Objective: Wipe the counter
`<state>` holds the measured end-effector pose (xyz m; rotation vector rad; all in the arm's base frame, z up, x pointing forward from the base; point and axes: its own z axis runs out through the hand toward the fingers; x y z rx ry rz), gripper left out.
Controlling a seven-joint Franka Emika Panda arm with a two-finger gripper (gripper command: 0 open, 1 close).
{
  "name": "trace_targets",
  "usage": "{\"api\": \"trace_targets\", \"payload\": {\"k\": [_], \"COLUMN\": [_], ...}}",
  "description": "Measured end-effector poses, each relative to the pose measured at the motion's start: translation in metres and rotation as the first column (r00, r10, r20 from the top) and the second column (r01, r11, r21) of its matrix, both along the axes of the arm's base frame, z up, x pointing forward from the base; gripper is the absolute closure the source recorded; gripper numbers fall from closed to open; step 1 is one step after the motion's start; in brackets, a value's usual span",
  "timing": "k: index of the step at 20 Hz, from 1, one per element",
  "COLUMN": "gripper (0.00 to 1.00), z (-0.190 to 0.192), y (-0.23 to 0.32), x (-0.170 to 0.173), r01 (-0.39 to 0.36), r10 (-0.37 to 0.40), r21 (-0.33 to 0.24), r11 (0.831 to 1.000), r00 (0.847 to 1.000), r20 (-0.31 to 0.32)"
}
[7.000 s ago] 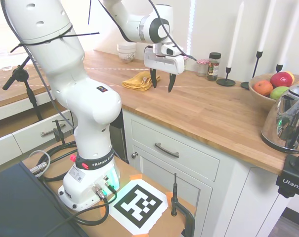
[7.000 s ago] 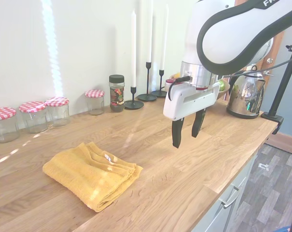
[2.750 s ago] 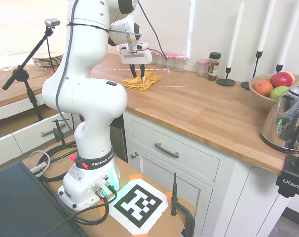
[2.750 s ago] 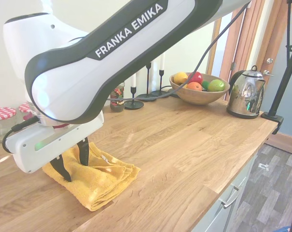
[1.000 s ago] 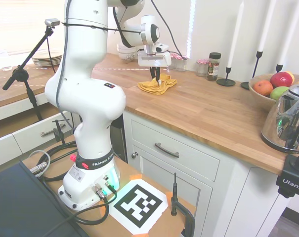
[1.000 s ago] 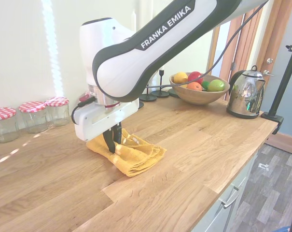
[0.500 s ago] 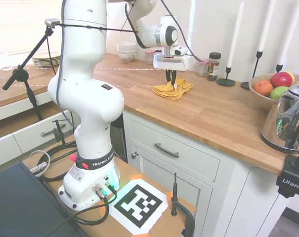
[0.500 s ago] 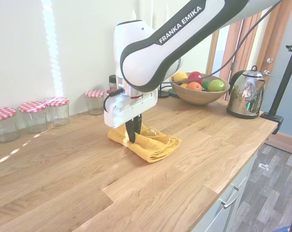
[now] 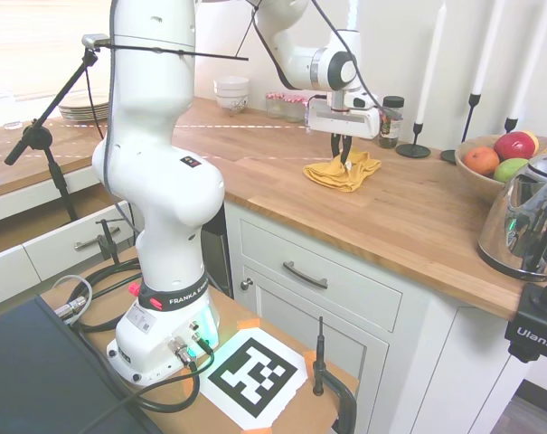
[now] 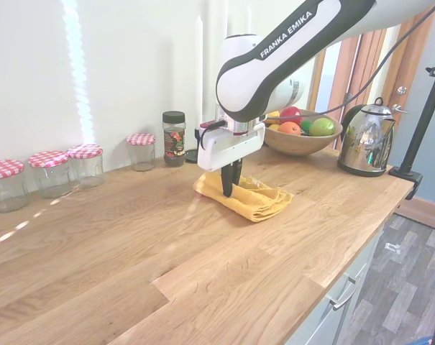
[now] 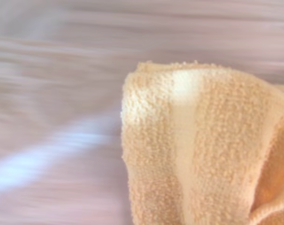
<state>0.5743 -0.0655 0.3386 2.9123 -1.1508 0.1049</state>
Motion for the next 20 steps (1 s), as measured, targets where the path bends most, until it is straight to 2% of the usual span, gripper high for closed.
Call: {"api": "trace_targets", "payload": {"k": [4, 9, 20], "gripper": [1.00, 1.00, 1.00], "z": [0.001, 0.001, 0.006], "y": [-0.066, -0.119, -0.155], "x": [-0.011, -0.026, -0.036], "r01": [0.020, 0.037, 0.061], "r10": [-0.020, -0.037, -0.063], "r21": [0.026, 0.052, 0.071], "r11": [0.999, 0.998, 0.996], "r00": [1.000, 0.999, 0.998], "r20": [0.007, 0.017, 0.024]}}
